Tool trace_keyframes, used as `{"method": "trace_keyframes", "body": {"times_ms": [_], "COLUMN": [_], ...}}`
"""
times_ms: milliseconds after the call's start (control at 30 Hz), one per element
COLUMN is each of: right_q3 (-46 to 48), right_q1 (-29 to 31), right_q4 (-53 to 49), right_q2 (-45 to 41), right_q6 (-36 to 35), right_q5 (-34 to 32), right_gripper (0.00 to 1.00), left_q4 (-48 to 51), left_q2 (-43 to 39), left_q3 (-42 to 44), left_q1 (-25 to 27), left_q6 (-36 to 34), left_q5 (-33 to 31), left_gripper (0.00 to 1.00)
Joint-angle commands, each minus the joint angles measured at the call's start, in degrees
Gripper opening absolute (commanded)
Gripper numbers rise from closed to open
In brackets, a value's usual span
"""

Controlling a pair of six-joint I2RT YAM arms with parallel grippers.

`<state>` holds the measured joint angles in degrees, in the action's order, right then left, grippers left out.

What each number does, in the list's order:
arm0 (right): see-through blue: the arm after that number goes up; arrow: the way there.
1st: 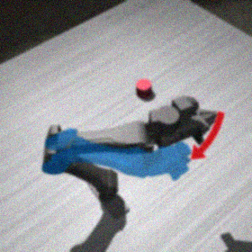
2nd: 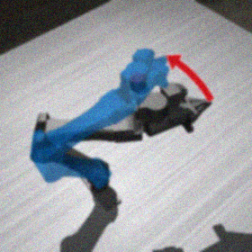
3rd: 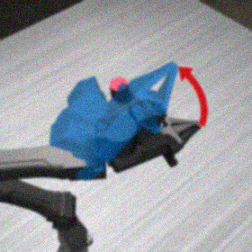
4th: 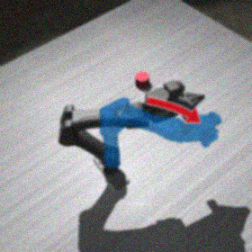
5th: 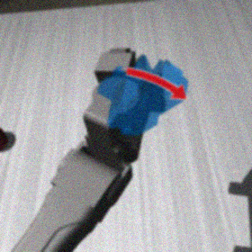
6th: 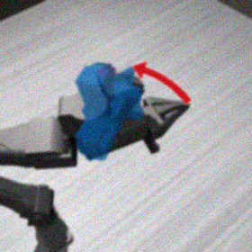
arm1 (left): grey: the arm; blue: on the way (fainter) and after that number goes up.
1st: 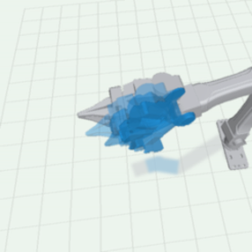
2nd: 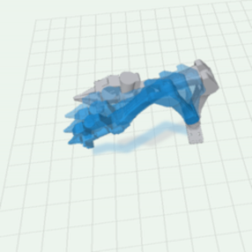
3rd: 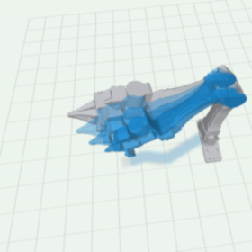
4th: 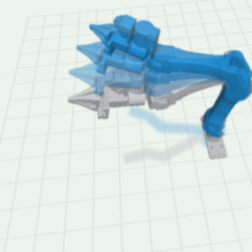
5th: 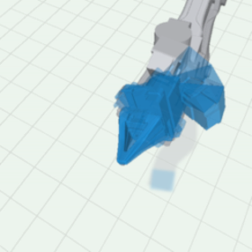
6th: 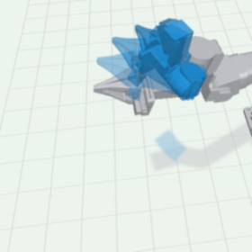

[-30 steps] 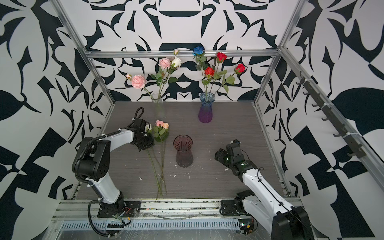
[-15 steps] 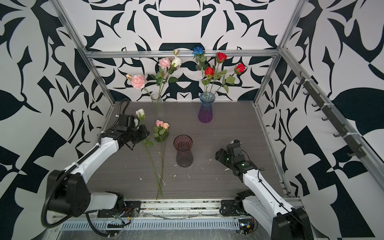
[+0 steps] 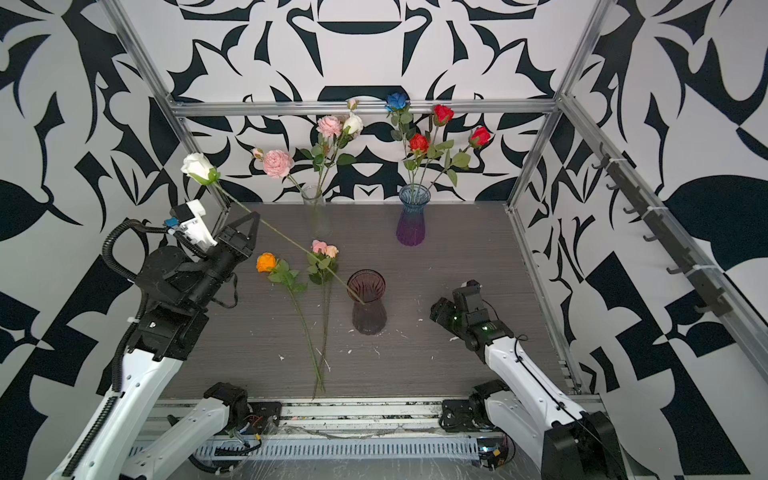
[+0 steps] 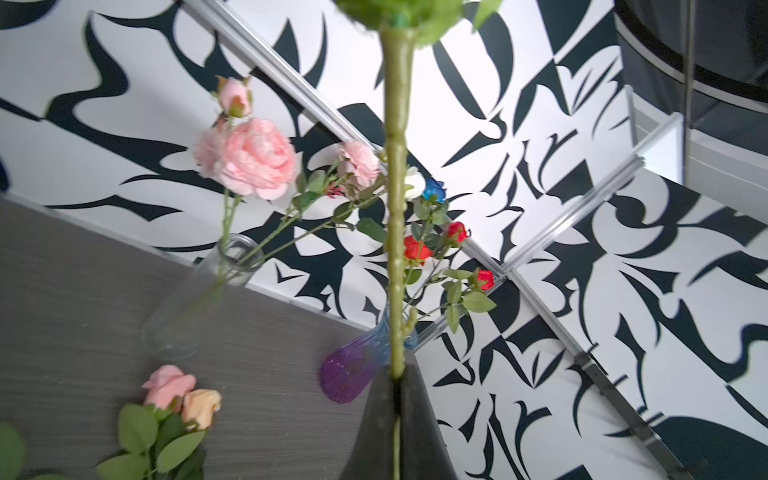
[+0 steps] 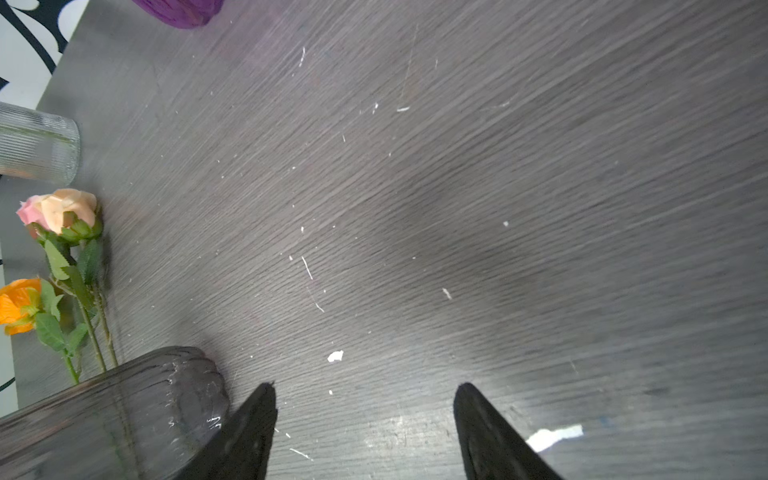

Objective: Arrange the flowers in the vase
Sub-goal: 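Lift the white rose high with the left gripper, then lower the white rose stem into the dark mauve vase with the left gripper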

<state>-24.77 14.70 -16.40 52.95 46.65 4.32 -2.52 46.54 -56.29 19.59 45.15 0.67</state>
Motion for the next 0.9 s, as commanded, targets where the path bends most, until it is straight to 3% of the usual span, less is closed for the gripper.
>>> {"method": "trace_keyframes", "body": {"times_ms": [0,333,533,700,733,800,833,867], "right_q3": [-0.3,-0.3,-0.4,-0.4,-0.5,-0.5,-0.4,-0.4], "right_q1": [-0.2,-0.2,-0.2,-0.2,-0.2,-0.2,-0.2,-0.2], "right_q4": [0.3,0.1,0.4,0.6,0.5,0.5,0.6,0.5], "right_q2": [-0.6,-1.1,-0.6,-0.2,-0.2,-0.2,-0.3,-0.3], "right_q6": [0.6,0.6,0.5,0.4,0.4,0.4,0.4,0.4], "right_q5": [0.2,0.1,0.3,0.5,0.5,0.5,0.5,0.5], "right_gripper": [0.71,0.71,0.71,0.71,0.71,0.71,0.71,0.71], "left_q4": [-9.2,-8.3,-4.9,2.0,4.7,14.3,18.3,20.6], "left_q2": [0.9,4.9,7.8,15.3,17.2,21.6,23.2,24.1], "left_q3": [-0.2,-3.0,-4.0,-10.1,-12.3,-18.4,-20.8,-21.9], "left_q1": [3.2,10.2,23.2,31.2,31.6,31.6,31.6,31.6], "left_q6": [-2.0,-12.9,-30.6,-36.8,-36.7,-35.8,-35.7,-35.9], "left_q5": [-2.9,-5.8,-14.9,-16.8,-15.9,-14.7,-14.8,-15.1], "left_gripper": [0.00,0.00,0.00,0.00,0.07,0.52,0.67,0.72]}}
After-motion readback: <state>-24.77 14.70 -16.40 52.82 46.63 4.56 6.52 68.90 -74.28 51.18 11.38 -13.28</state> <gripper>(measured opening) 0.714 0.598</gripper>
